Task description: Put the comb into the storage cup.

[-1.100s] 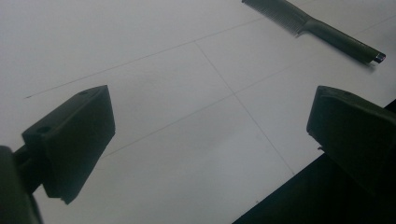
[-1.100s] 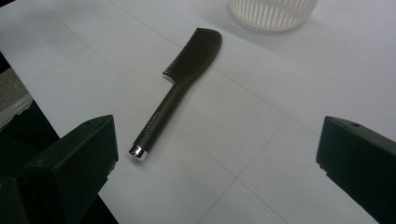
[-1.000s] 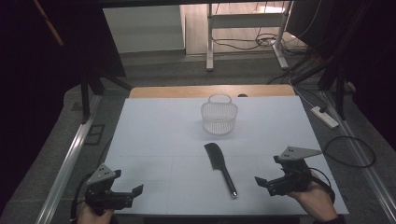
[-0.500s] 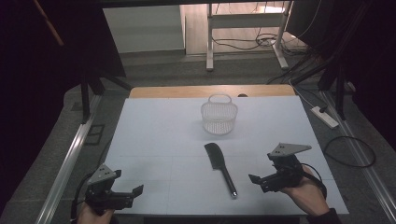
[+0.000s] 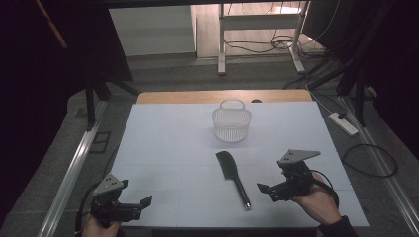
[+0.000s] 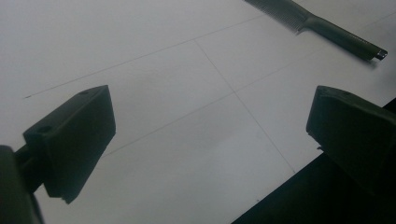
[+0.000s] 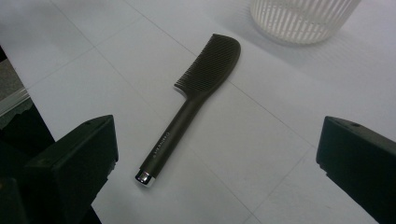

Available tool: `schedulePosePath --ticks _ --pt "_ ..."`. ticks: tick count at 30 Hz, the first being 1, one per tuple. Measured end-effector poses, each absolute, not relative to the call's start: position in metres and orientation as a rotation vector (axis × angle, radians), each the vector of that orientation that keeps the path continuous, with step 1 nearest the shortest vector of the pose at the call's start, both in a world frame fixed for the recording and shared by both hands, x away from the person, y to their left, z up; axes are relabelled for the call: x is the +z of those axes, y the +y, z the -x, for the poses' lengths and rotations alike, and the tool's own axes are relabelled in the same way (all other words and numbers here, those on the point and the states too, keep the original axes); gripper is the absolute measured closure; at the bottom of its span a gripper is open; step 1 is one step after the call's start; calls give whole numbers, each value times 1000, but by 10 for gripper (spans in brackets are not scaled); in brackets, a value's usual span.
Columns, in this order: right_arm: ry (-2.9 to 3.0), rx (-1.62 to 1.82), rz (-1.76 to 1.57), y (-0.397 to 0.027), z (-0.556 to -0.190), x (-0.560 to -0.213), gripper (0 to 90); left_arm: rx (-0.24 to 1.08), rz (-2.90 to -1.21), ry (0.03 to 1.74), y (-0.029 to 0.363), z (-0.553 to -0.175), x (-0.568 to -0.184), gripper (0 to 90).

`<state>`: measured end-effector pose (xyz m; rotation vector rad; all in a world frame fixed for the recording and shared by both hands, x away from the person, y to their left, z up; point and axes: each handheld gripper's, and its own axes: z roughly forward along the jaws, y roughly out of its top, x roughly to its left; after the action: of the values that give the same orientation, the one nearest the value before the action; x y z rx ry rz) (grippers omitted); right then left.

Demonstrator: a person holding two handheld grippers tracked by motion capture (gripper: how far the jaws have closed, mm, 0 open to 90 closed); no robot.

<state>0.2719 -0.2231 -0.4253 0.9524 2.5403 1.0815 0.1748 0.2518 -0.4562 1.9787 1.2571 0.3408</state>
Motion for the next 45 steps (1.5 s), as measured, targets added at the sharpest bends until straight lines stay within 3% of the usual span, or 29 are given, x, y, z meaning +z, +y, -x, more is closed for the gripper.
schedulePosePath --ticks 45 --pt "2666 1025 -883 -171 -297 -435 0 337 -1976 1259 252 -175 -456 26"
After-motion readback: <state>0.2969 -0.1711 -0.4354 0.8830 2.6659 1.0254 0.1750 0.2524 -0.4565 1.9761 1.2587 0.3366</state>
